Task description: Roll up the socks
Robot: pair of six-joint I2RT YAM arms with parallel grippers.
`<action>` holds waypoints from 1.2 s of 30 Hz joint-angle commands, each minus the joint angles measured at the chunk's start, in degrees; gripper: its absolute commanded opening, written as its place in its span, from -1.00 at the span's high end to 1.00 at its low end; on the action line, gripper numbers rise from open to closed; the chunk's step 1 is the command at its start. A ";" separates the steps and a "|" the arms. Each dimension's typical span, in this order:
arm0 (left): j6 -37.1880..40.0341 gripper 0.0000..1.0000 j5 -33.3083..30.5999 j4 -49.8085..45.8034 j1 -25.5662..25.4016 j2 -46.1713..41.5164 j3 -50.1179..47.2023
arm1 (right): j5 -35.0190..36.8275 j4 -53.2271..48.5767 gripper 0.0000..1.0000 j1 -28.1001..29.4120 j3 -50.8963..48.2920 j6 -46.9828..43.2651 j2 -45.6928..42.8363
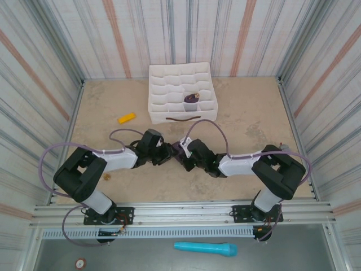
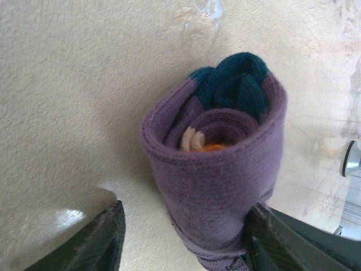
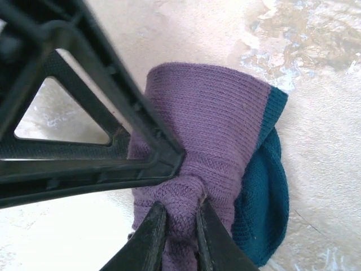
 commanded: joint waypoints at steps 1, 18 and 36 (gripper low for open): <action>3.53 -0.20 1.60 0.94 -0.91 -2.73 -2.51 | -9.05 -3.94 1.00 -5.33 -3.22 5.96 3.92; 6.90 -0.37 3.95 19.49 1.64 7.80 -1.48 | -33.05 1.32 1.00 -19.44 -2.37 16.59 14.31; 5.23 -0.20 6.79 25.48 1.64 20.87 3.75 | -34.64 2.06 1.00 -22.06 -2.81 17.31 16.02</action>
